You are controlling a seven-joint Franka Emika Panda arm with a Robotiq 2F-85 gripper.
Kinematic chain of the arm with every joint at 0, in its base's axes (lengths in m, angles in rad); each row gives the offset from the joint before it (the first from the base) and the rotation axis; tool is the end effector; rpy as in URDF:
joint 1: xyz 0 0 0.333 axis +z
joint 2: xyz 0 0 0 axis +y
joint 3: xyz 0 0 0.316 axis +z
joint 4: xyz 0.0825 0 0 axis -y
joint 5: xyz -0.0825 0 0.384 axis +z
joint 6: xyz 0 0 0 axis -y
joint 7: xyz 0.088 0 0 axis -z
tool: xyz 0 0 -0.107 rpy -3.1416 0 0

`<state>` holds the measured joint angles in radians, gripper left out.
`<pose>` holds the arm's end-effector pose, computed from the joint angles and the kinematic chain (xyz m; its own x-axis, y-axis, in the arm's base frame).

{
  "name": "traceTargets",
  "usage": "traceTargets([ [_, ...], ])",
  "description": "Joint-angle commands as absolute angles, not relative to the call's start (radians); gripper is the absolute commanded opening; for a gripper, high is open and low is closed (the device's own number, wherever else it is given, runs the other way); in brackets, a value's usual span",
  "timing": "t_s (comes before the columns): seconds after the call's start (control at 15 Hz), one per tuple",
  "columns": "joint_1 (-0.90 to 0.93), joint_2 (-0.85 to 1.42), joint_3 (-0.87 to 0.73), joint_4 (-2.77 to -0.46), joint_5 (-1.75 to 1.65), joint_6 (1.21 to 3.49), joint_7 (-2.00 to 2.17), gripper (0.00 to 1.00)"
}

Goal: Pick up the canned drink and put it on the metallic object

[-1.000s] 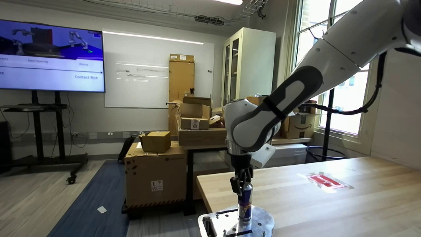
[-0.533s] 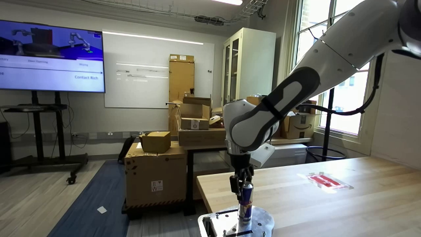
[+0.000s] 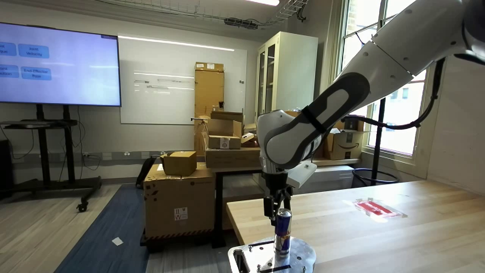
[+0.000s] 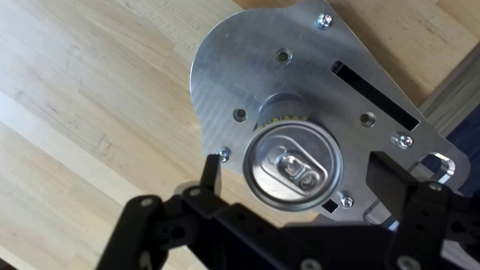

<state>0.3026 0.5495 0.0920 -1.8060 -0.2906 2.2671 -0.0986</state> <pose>0.5993 0.2373 0.2338 0.7791 0.6169 -0.1115 0.6269 -0.7652 0.1467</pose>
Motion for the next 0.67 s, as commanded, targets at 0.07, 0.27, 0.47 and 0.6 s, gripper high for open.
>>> traceTargets([
  [0.07,0.296,0.403,0.089,-1.856,-0.314,2.221,-0.045,1.0],
  [0.27,0.264,0.299,0.078,-1.889,-0.3,2.189,-0.036,1.0],
  [0.47,0.199,0.19,0.053,-1.943,-0.28,2.171,-0.044,1.0],
  [0.6,0.14,0.127,0.031,-1.99,-0.246,2.167,-0.067,1.0],
])
